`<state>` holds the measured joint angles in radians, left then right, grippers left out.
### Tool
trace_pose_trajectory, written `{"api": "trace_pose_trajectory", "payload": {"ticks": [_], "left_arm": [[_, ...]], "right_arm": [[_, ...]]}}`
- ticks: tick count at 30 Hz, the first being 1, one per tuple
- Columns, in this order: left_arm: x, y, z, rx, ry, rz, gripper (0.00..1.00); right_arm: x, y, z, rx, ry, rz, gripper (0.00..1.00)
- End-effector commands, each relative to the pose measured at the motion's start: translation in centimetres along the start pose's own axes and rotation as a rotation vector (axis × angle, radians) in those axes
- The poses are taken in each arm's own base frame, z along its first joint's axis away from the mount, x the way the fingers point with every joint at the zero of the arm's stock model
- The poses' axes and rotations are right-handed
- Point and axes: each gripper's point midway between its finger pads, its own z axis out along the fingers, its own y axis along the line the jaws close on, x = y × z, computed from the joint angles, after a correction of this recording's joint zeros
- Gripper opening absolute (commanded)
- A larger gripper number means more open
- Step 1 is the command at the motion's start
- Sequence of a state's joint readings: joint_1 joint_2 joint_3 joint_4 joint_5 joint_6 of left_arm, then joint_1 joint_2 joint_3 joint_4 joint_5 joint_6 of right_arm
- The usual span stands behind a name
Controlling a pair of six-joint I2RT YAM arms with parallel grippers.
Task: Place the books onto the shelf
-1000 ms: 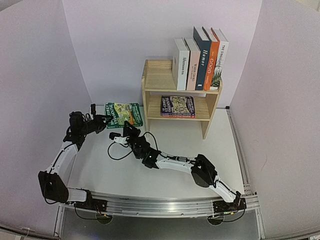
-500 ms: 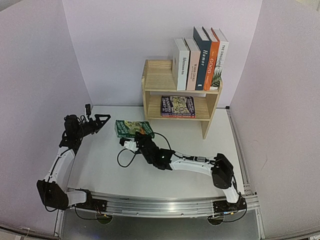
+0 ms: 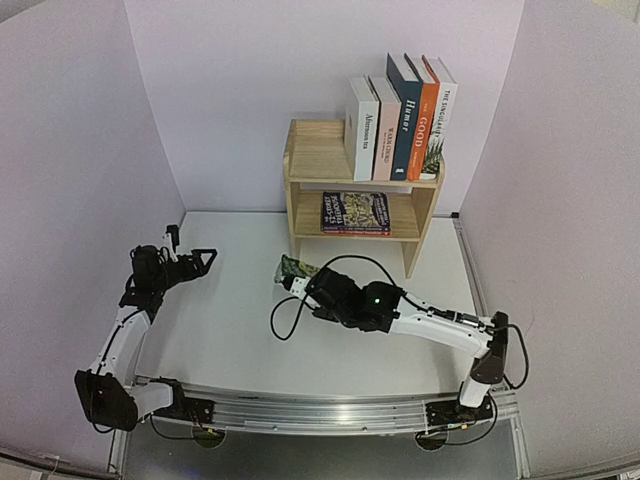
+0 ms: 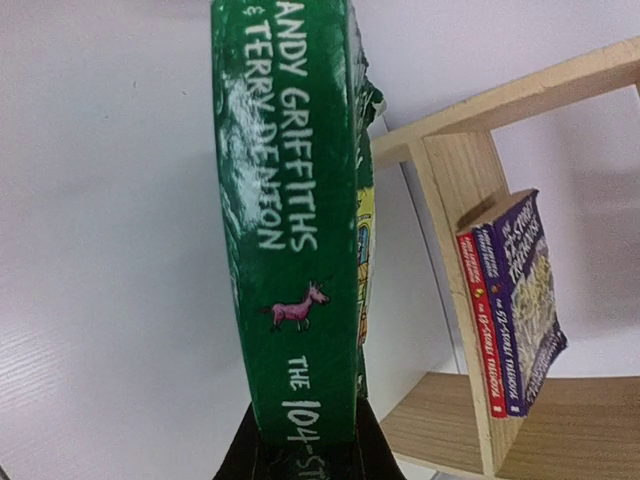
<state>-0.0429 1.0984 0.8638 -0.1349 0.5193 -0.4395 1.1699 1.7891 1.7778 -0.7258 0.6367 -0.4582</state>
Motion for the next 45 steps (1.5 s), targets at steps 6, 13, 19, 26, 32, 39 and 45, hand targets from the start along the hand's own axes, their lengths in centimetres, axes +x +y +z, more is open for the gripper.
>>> {"api": "trace_pose_trajectory", "payload": {"ticks": [6,13,19,26,32,39,45], "left_arm": [[2.9,1.7,-0.5,-0.044,0.032,0.042,1.0],[2.7,1.6,-0.6,-0.041,0.013,0.067,1.0],[2.4,1.2,-0.7,-0.027,0.007,0.08,1.0],[2.1,1.1,-0.9,-0.032,-0.001,0.093,1.0],[2.2,1.1,-0.9,-0.033,0.004,0.086,1.0],[2.0,1.0,-0.9,-0.031,0.0,0.096,1.0],[2.3,1.1,-0.9,-0.034,0.006,0.094,1.0]], "right_arm": [[-0.4,-11.5,-7.8,0.335,0.041,-0.092,0.0],[0.8,-20.7,-8.9,0.493,0.121,-0.152,0.0],[0.0,-24.7,-5.9,0.582,0.074,-0.242,0.0],[0.6,-26.2,-2.3,0.603,0.033,-0.261,0.0],[0.8,-24.7,0.9,0.608,0.013,-0.312,0.0],[3.5,-23.0,5.0,0.559,0.058,-0.344,0.0],[5.0,-22.0,6.6,0.521,0.083,-0.362,0.0]]}}
